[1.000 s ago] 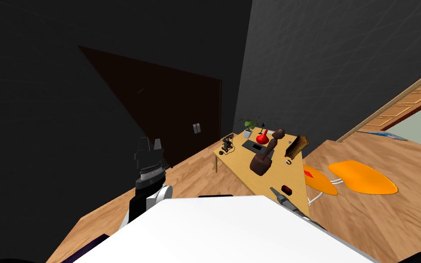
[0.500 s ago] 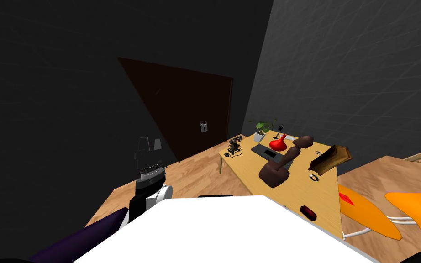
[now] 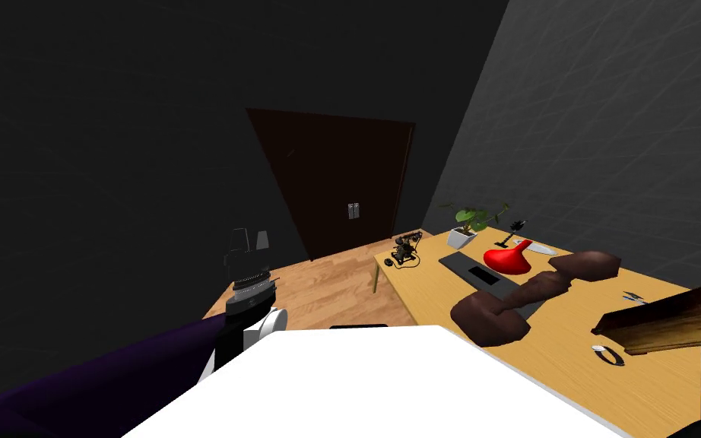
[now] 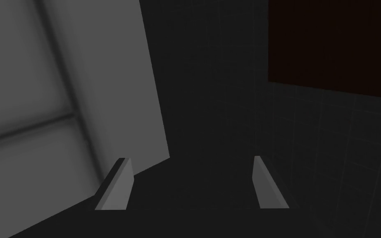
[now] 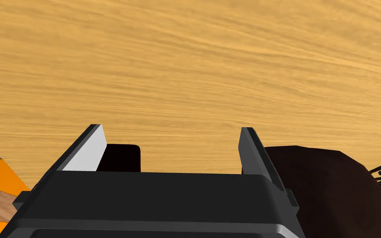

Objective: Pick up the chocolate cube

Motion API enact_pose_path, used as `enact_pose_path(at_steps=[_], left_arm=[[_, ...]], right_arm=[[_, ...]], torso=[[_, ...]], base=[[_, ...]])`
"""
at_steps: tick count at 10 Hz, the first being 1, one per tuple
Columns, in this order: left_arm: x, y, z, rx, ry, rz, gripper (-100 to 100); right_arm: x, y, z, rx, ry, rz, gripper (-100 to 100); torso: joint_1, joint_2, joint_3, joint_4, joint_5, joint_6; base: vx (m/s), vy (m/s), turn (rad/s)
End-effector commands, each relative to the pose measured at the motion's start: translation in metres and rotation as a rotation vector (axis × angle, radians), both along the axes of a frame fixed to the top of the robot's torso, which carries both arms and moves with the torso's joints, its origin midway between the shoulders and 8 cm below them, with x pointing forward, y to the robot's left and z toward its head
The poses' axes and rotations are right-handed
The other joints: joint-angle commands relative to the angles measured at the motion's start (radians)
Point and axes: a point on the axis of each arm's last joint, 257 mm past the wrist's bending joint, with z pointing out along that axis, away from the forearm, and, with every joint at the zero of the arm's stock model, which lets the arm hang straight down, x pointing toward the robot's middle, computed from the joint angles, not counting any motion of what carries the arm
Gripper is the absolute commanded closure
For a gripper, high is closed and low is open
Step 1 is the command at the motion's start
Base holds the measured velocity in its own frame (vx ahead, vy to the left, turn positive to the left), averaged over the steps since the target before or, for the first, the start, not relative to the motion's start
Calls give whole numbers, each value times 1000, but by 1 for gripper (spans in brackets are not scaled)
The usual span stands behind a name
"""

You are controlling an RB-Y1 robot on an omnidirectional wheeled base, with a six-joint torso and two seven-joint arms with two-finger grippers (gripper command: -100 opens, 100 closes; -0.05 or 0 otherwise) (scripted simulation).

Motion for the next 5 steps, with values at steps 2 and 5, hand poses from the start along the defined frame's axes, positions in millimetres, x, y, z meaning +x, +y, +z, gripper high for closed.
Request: enact_pose_path(at_steps=[2,5], left_arm=[[0,0,0,0,0,0,0],[0,0,0,0,0,0,0]], right_arm=[[-39,-19,-2,-23,101,5,-100],[-88,-37,-1,-51,232,10,-100]], torso=[[2,0,0,0,0,0],[1,-1,-1,0,0,0]], base=[[2,-43,168],[4,-62,312]])
